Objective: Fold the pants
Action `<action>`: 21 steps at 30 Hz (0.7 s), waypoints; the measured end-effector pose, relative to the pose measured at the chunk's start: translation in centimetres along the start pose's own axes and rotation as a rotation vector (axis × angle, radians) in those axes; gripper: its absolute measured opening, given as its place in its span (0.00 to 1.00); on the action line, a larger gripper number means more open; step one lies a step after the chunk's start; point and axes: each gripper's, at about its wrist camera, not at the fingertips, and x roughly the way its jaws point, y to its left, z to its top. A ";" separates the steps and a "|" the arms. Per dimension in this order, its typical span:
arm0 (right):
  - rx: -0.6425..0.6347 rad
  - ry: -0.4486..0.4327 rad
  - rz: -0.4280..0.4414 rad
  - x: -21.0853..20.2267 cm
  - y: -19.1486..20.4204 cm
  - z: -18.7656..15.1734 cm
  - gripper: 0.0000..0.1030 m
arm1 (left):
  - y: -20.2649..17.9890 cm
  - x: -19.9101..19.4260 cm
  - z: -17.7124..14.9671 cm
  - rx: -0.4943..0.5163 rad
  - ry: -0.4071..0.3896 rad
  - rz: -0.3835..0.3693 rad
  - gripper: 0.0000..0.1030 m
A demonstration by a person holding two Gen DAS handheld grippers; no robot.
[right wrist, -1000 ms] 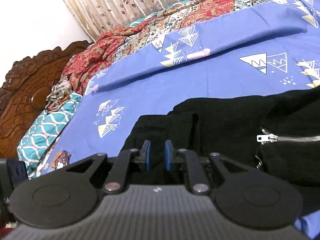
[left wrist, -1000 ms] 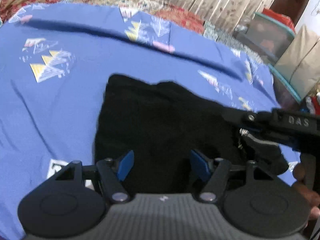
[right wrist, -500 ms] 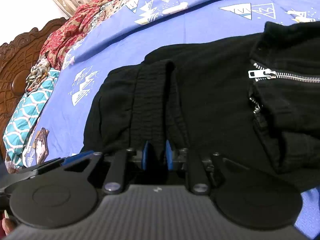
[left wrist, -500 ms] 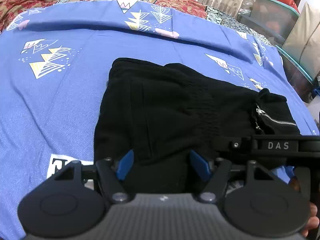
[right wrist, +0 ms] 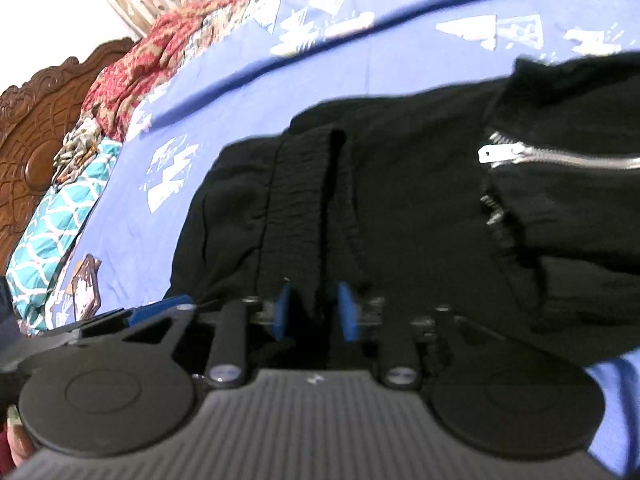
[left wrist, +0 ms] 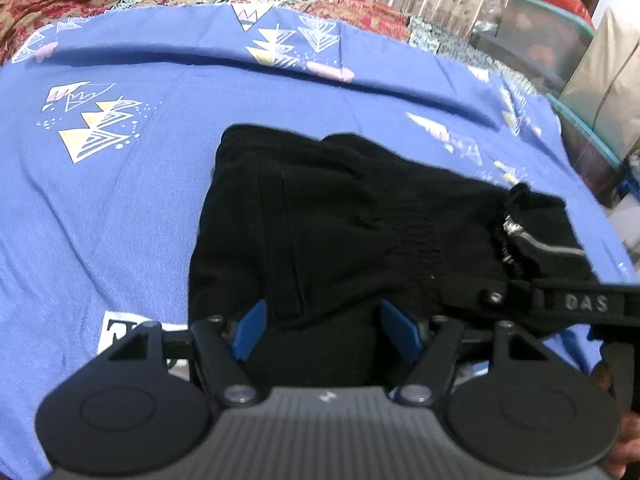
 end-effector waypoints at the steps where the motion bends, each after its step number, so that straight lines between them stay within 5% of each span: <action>1: 0.004 -0.015 0.004 -0.6 -0.2 -0.1 0.36 | 0.1 -0.5 0.1 -0.005 -0.013 -0.006 0.64; 6: -0.016 -0.062 0.000 -1.7 -0.3 -0.6 0.36 | -0.9 -1.9 0.3 0.045 -0.064 -0.004 0.64; 13: 0.025 0.061 -0.024 1.0 -1.2 -1.6 0.36 | -1.1 0.7 -0.5 0.072 0.021 0.041 0.65; 16: 0.020 -0.028 0.043 -1.6 -1.6 -0.5 0.36 | -1.0 -0.4 0.3 0.046 0.020 0.020 0.65; 19: 0.022 -0.198 -0.010 -5.8 -3.8 1.1 0.40 | -1.0 -2.2 1.6 0.025 -0.034 -0.010 0.67; 21: 0.084 -0.295 -0.065 -8.5 -6.8 1.8 0.51 | -1.4 -3.2 2.7 0.024 -0.069 -0.020 0.68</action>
